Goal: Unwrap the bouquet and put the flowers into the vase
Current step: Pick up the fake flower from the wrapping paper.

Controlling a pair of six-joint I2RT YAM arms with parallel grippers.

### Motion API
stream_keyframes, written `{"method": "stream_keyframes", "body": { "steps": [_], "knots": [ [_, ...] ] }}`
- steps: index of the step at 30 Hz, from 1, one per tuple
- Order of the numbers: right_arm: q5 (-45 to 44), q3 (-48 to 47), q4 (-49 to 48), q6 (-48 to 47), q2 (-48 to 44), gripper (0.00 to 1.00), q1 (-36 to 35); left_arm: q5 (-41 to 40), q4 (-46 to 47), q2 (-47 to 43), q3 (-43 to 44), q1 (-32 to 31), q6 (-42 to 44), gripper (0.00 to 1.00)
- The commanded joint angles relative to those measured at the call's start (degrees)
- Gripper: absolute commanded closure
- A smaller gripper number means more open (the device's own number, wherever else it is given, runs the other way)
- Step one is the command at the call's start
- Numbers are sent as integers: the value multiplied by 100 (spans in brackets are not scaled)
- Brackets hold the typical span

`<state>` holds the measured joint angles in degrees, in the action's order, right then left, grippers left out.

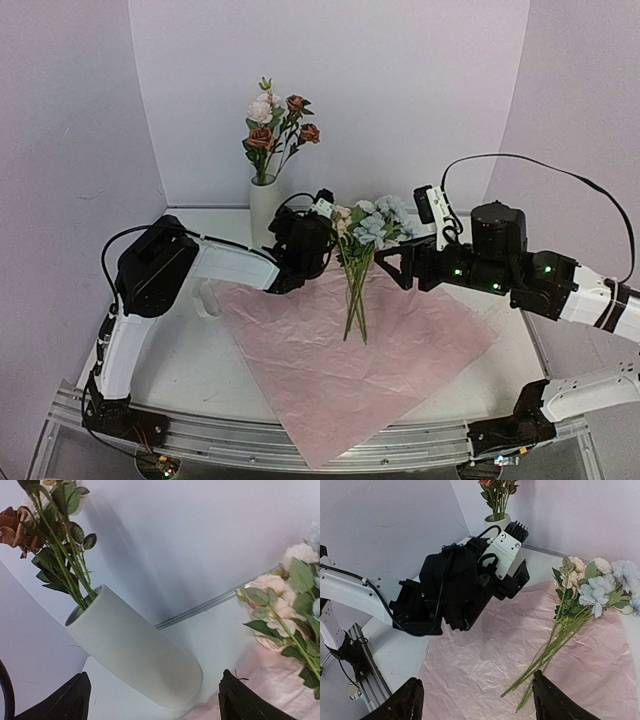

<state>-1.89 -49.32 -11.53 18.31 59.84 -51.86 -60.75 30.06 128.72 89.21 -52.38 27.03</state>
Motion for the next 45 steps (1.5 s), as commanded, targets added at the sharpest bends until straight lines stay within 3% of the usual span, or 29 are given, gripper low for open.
{"method": "stream_keyframes", "body": {
  "steps": [1, 6, 11, 19, 24, 27, 35, 45],
  "knots": [
    [16, -60, -121, 81, 113, 25, -33, -156, 51, -463, -346, -381, -185, 9],
    [-274, 45, -131, 310, 229, 25, -31, -82, -34, -784, -804, -723, -704, 9],
    [-689, 247, -183, 596, 337, 25, -34, 760, -563, -1270, -1199, -1071, -1893, 8],
    [-1391, 256, 43, 1301, 911, 32, 42, 3316, -2043, -1833, -1326, -1004, -4561, 6],
    [-1011, 75, 203, 1717, 1432, 36, 479, 5364, -2761, -1711, -985, -306, -5860, 10],
    [-692, 21, 202, 1906, 1653, 38, 696, 5999, -2822, -1643, -966, -108, -6048, 15],
    [-592, -56, 204, 2042, 1872, 41, 812, 5931, -3638, -1116, -403, -79, -5983, 42],
    [-814, 136, 204, 2210, 1757, 41, 823, 6232, -4117, -434, 297, -109, -5922, 53]
  ]
}}
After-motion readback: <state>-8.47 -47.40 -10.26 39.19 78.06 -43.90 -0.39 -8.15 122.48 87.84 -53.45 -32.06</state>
